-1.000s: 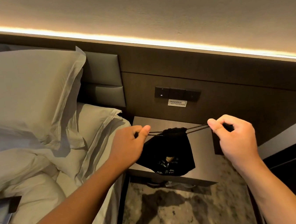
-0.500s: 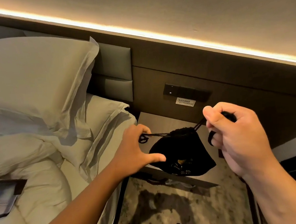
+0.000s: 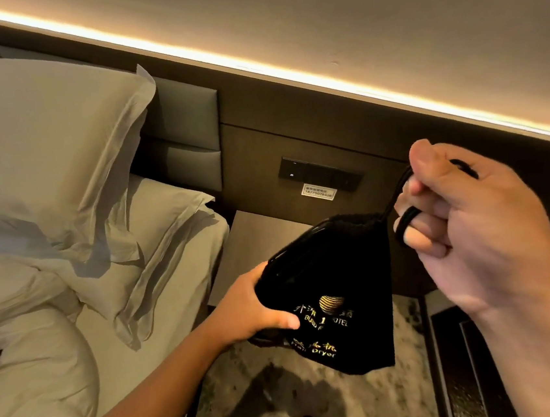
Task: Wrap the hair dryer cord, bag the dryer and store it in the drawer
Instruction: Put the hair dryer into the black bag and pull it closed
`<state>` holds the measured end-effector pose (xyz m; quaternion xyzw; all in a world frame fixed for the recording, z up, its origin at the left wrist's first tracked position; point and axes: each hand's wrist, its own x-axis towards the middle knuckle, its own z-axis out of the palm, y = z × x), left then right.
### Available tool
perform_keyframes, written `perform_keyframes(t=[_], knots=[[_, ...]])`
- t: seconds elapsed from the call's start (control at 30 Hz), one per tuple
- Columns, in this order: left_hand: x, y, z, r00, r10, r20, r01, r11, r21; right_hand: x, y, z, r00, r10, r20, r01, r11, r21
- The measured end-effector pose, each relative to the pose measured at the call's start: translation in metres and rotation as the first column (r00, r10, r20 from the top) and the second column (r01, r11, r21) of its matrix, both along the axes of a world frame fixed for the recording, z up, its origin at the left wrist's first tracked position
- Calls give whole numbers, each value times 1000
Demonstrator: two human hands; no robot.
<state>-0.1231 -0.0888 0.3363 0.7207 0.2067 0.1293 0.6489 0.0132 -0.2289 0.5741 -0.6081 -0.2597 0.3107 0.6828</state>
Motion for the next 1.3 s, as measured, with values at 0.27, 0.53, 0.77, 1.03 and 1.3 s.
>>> perform_keyframes(t=[0.27, 0.53, 0.77, 1.03, 1.3], knots=[[24, -37, -18, 995, 84, 48, -65, 947, -314, 32, -14, -27, 995, -58, 82, 65, 993, -94], [20, -38, -39, 940, 312, -139, -334, 753, -567, 81, -37, -138, 983, 87, 162, 17, 833, -553], [5, -31, -46, 881, 410, -238, -449, 559, -697, 46, -57, -207, 979, 184, 85, -67, 692, -719], [-7, -24, -49, 833, 490, -257, -499, 463, -732, 24, -58, -199, 974, 105, 199, 44, 778, -627], [4, -46, -44, 792, 530, -301, -540, 381, -750, -42, -17, -197, 607, 516, 605, 11, 755, -656]])
